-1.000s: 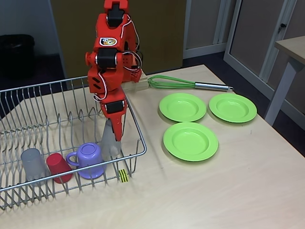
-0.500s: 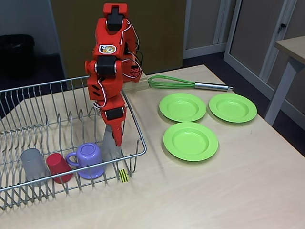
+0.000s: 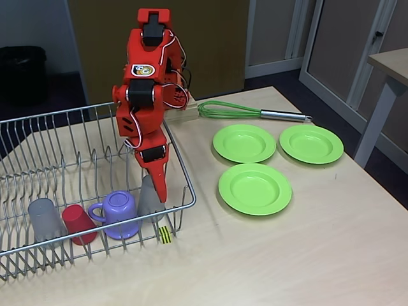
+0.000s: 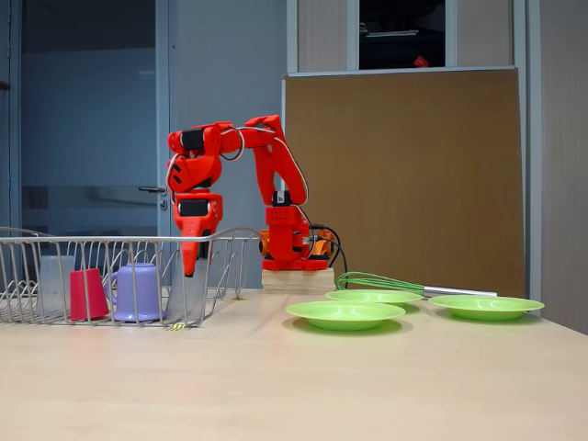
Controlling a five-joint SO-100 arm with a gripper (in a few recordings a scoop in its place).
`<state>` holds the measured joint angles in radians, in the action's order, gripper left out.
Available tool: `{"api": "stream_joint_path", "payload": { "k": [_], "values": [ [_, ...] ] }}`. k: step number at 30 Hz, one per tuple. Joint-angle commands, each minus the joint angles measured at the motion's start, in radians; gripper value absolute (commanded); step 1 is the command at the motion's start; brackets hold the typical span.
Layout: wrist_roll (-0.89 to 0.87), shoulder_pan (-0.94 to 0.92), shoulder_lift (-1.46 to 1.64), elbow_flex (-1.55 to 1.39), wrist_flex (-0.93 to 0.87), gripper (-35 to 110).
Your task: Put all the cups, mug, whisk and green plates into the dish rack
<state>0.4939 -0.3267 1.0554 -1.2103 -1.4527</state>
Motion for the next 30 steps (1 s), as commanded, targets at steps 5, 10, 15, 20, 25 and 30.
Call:
{"api": "stream_joint_path", "payload": {
  "k": [5, 10, 15, 20, 25, 30],
  "values": [
    [0.021, -0.031, 0.061, 0.058, -0.064, 42],
    [0.032, -0.044, 0.094, 0.118, -0.120, 41],
    [0.035, -0.057, 0.187, 0.141, -0.187, 39],
    [-0.011, -0.035, 0.365, 0.029, -0.238, 36],
    [-0.158, 0.051, 0.580, -0.161, -0.262, 35],
    [-0.485, 0.261, 0.787, -0.360, -0.279, 33]
  ]
}}
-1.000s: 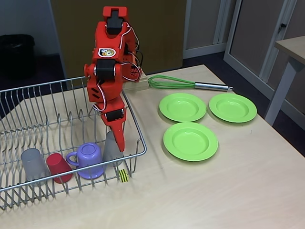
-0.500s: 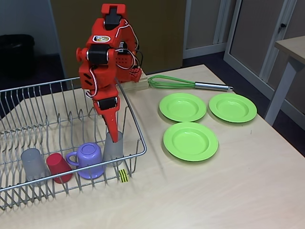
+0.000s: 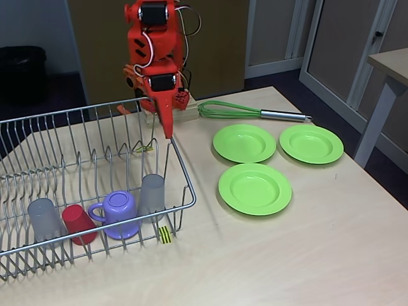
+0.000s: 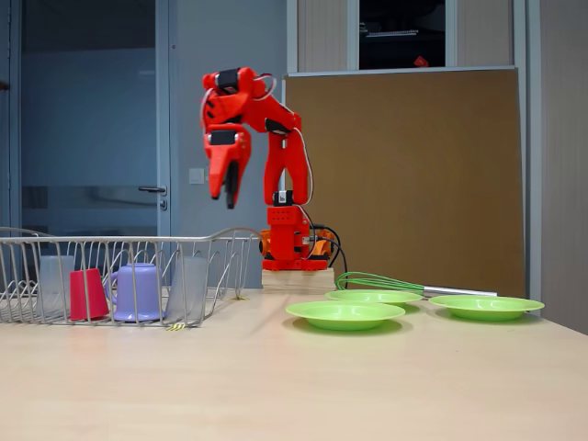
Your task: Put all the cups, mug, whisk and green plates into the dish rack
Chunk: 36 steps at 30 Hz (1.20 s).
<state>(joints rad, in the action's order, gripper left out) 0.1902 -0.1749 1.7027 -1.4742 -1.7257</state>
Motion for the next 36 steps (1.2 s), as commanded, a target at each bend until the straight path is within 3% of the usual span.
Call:
{"api": "stream_joint_path", "payload": {
  "k": [1, 8, 13, 27, 36],
  "values": [
    [-0.273, 0.175, 0.173, -0.138, 0.005, 33],
    [-0.877, 0.660, 0.287, -0.374, 0.239, 30],
    [-1.192, 0.913, 0.268, -0.477, 0.433, 26],
    [-1.663, 1.342, -0.054, -0.466, 0.811, 22],
    [-1.967, 1.516, -0.290, -0.267, 0.828, 28]
  ]
}}
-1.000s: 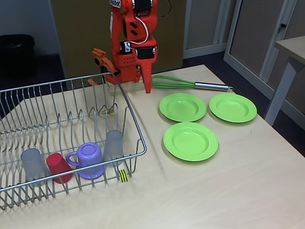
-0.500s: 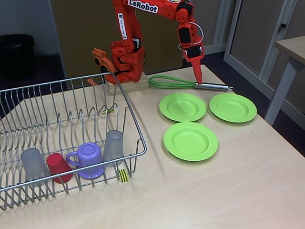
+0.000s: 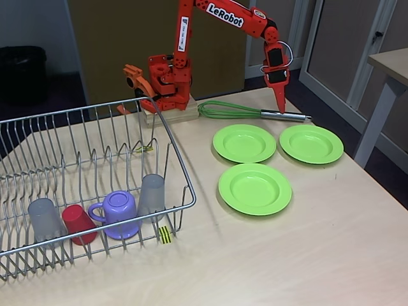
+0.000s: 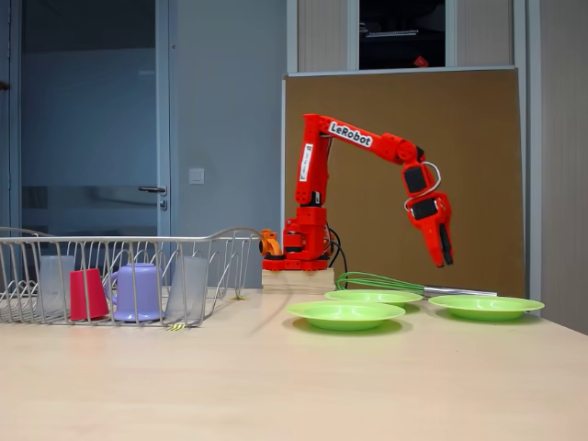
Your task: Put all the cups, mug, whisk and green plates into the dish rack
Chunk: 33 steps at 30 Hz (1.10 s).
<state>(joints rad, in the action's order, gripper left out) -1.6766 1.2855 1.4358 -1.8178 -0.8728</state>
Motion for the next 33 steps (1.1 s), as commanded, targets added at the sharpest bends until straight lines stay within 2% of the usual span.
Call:
{"api": "stream_joint_path", "payload": {
  "k": [1, 7, 15, 27, 33],
  "values": [
    [-0.127, 0.074, -0.038, 0.098, -0.034, 29],
    [-0.233, 0.138, -0.063, 0.100, -0.023, 30],
    [-0.229, 0.150, -0.067, -0.044, 0.129, 31],
    [-0.206, 0.133, -0.153, -0.110, 0.296, 31],
    [-0.219, 0.130, -0.143, -0.166, 0.393, 26]
  ]
}}
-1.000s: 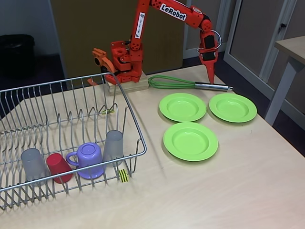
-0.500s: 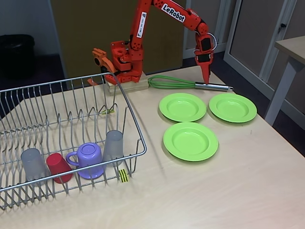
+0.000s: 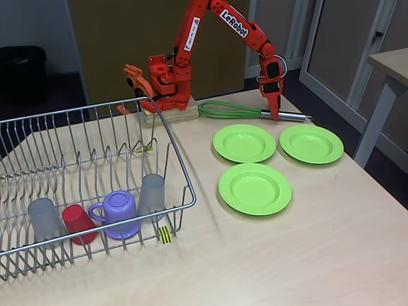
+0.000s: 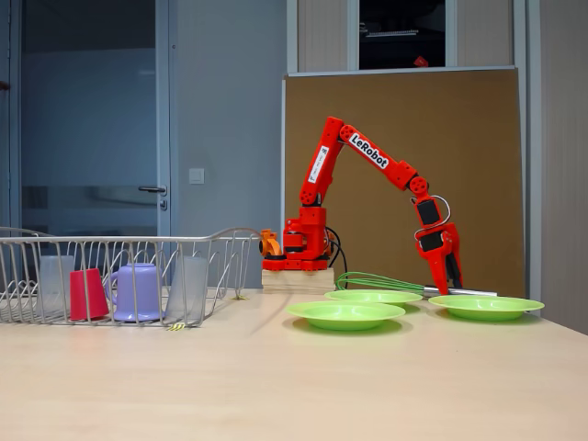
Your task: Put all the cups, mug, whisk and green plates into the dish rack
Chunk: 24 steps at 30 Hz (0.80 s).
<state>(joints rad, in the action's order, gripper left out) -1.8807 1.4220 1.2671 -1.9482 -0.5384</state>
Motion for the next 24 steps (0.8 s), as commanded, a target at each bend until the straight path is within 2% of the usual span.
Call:
{"api": "stream_joint_path", "payload": {
  "k": [1, 8, 18, 24],
  "values": [
    [-0.021, -0.006, 0.029, -0.058, 0.097, 25],
    [-0.002, -0.018, 0.043, -0.129, 0.218, 17],
    [0.037, -0.040, 0.071, -0.129, 0.218, 0],
    [0.078, -0.052, 0.095, 0.052, -0.012, 0]
  ]
}}
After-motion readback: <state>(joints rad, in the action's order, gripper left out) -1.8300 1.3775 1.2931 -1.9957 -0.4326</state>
